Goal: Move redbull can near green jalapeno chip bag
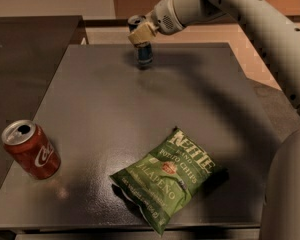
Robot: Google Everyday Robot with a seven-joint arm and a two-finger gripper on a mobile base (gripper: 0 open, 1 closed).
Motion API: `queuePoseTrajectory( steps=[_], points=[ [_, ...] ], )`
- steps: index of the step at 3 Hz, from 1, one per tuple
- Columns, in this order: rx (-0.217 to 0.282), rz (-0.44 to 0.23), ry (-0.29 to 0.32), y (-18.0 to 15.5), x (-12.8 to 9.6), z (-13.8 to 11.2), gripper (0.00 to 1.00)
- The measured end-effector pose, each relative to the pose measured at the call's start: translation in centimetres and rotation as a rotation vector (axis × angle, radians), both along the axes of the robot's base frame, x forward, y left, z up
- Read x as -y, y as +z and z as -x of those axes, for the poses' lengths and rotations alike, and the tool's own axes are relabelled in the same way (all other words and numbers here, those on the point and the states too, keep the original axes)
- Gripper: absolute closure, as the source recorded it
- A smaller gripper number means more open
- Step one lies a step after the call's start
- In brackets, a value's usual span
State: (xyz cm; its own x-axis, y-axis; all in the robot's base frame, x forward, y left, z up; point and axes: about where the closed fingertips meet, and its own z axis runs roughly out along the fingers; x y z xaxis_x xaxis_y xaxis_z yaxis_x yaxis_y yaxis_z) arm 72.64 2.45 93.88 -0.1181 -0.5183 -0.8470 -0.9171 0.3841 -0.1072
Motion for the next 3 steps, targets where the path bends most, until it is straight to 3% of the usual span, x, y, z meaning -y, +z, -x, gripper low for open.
queuePoseTrajectory(
  steps=[1, 3],
  points=[
    [-0.043, -0.023, 0.057, 0.3, 1.1, 3.8, 1.00],
    [-0.143, -0.102, 0.103, 0.3, 4.7, 11.1, 1.00]
  ],
)
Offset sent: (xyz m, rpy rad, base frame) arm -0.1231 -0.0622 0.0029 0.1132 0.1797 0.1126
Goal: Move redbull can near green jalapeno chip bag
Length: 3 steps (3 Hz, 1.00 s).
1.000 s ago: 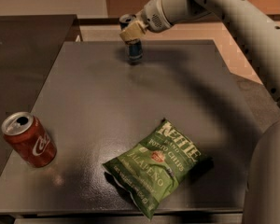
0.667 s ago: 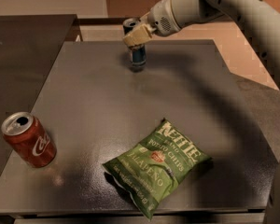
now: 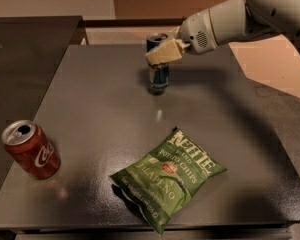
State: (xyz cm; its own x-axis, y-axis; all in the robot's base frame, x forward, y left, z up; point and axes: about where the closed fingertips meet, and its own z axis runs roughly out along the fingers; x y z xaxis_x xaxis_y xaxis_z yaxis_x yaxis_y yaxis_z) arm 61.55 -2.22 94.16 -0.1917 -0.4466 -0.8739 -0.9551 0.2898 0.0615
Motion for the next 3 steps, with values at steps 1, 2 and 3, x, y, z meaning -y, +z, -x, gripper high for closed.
queuePoseTrajectory(
  steps=[1, 2, 3],
  points=[
    [-0.016, -0.028, 0.035, 0.0, 0.8, 3.7, 1.00],
    [-0.031, -0.036, 0.096, -0.7, 0.2, 6.9, 1.00],
    [-0.025, -0.053, 0.151, -1.0, -0.5, 9.3, 1.00]
  ],
)
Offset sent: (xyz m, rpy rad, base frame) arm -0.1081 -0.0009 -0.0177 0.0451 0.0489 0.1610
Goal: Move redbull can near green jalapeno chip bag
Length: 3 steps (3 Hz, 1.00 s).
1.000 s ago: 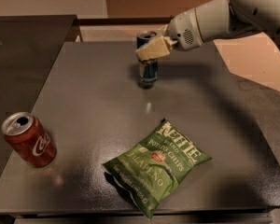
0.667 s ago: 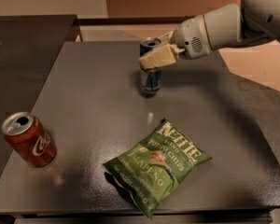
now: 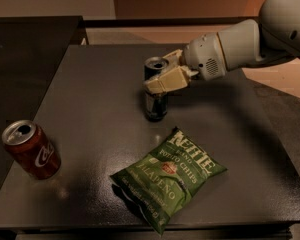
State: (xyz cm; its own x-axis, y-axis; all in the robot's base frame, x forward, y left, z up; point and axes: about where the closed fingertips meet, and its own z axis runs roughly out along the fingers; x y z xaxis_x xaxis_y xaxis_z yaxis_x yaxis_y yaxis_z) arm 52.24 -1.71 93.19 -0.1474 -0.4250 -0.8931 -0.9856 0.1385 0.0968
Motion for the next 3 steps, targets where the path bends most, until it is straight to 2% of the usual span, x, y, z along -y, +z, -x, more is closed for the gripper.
queuePoseTrajectory(
  steps=[1, 2, 3],
  points=[
    [0.024, -0.008, 0.024, -0.1, -0.2, 1.9, 1.00],
    [0.060, -0.012, 0.038, -0.1, -0.2, 3.2, 0.81],
    [0.083, -0.011, 0.043, -0.5, -0.1, 4.1, 0.58]
  ],
)
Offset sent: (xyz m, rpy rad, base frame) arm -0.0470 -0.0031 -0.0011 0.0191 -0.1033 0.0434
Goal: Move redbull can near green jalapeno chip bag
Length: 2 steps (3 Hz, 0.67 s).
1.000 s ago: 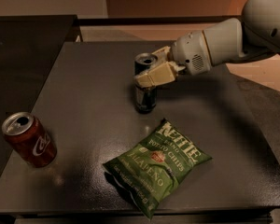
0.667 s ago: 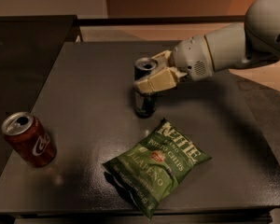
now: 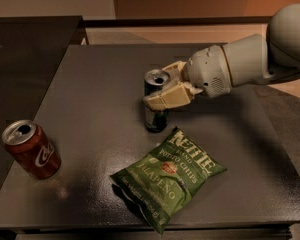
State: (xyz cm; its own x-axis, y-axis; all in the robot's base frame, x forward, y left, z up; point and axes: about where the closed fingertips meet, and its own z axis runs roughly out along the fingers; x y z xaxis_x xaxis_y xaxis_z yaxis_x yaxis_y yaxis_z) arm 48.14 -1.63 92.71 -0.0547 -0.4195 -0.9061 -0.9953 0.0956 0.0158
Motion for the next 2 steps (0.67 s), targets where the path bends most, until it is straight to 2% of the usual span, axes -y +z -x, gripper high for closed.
queuePoseTrajectory(
  steps=[2],
  points=[
    [-0.007, 0.000, 0.003, -1.55, 0.06, 0.68, 0.12]
  ],
)
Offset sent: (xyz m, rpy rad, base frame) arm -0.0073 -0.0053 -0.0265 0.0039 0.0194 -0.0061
